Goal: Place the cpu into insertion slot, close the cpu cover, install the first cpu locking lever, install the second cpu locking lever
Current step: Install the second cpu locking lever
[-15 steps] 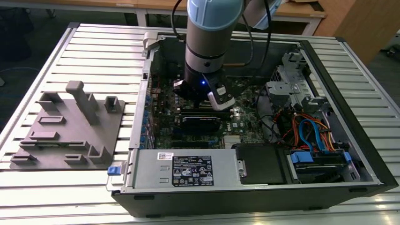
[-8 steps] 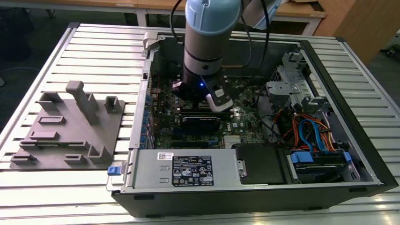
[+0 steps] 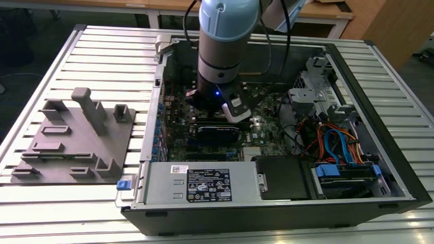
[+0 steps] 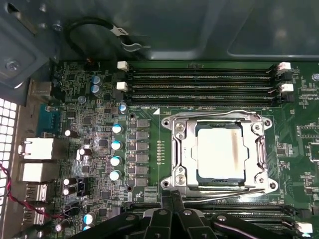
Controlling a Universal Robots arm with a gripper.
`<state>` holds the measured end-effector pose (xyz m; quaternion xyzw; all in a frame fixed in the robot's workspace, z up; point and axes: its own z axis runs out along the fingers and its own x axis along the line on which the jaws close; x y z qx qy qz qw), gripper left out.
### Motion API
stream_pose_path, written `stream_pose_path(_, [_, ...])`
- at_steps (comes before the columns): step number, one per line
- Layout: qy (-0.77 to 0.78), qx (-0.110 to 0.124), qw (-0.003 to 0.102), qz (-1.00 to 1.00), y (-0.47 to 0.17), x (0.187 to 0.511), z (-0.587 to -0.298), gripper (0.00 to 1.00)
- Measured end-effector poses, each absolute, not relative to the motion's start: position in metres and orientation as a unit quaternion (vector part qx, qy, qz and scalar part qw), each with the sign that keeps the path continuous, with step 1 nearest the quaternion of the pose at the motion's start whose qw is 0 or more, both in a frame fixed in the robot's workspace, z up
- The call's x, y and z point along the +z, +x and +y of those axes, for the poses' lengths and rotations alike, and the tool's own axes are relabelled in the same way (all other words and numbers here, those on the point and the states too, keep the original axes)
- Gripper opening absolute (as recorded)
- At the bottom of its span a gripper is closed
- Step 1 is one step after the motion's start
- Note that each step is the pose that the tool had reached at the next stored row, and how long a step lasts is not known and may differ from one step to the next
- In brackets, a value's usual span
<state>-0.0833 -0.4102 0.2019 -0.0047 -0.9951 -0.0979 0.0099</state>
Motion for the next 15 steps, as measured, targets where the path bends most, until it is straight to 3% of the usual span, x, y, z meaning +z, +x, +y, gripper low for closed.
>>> stream_pose_path(15, [-0.013,-0.104,0.009,-0.994,-0.0856,0.1969,-0.4072,0.1])
